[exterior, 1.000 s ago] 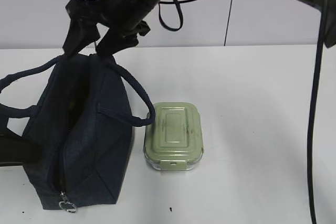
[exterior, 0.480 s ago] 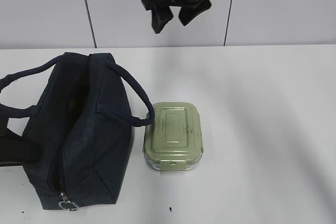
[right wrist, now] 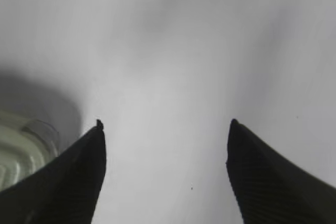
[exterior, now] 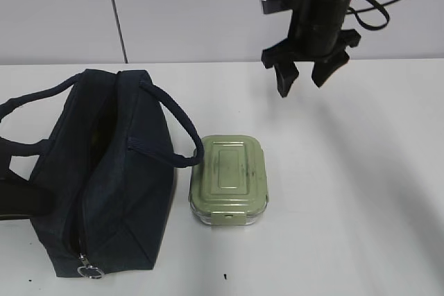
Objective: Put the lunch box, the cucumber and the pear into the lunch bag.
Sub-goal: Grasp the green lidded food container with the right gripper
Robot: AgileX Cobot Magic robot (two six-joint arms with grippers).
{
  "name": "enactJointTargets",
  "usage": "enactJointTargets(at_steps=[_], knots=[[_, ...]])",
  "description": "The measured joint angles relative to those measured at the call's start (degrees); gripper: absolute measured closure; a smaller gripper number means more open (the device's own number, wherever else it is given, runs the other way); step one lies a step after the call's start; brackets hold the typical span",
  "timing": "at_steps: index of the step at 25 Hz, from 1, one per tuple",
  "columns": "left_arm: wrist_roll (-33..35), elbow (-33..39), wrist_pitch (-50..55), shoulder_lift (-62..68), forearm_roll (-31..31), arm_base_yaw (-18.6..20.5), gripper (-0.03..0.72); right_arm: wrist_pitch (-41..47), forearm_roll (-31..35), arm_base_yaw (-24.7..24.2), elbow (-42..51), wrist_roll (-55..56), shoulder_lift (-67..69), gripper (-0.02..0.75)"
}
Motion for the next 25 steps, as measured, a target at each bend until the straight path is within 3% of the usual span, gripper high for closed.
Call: enactJointTargets(at_steps=[12,25], knots=[[0.0,0.0,0.06,0.0,0.0,0.0,0.701,-1.0,20.17,-6.77,15.95,-12.8,-5.29,0.273],[0.0,0.0,0.06,0.0,0.0,0.0,0.701,-1.98,46.22,-11.87,34.17,-40.66,-8.8,0.288]])
